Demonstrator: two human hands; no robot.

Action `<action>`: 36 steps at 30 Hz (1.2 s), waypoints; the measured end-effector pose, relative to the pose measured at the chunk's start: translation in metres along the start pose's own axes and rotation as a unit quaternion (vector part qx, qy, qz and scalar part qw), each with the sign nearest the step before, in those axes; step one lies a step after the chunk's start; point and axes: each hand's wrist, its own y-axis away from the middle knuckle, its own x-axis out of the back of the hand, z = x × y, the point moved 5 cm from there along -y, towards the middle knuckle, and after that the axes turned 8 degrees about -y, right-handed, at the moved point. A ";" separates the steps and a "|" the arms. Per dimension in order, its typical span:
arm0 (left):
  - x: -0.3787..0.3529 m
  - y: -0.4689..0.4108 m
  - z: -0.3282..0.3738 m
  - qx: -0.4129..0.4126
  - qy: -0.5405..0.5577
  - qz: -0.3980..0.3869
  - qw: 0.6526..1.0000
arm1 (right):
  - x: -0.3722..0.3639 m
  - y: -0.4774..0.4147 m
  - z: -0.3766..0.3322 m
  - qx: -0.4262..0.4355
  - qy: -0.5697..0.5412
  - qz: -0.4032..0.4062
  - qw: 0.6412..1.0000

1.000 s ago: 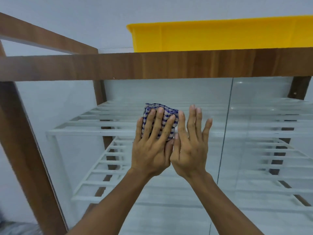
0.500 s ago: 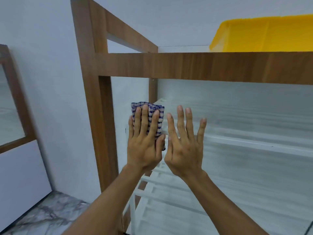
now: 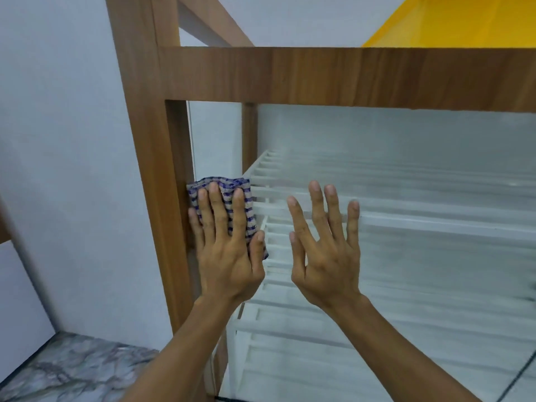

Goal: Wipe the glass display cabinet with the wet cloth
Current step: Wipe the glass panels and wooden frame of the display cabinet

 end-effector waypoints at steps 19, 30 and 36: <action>-0.016 0.026 0.069 -0.036 -0.005 0.063 0.997 | 0.071 0.072 0.114 -0.013 0.070 0.060 0.996; -0.030 0.022 0.177 -0.186 -0.014 0.079 0.979 | 0.140 0.110 0.196 -0.069 0.199 0.096 0.973; -0.047 0.035 0.328 -0.290 0.010 0.026 0.957 | 0.174 0.148 0.243 -0.110 0.183 0.120 0.970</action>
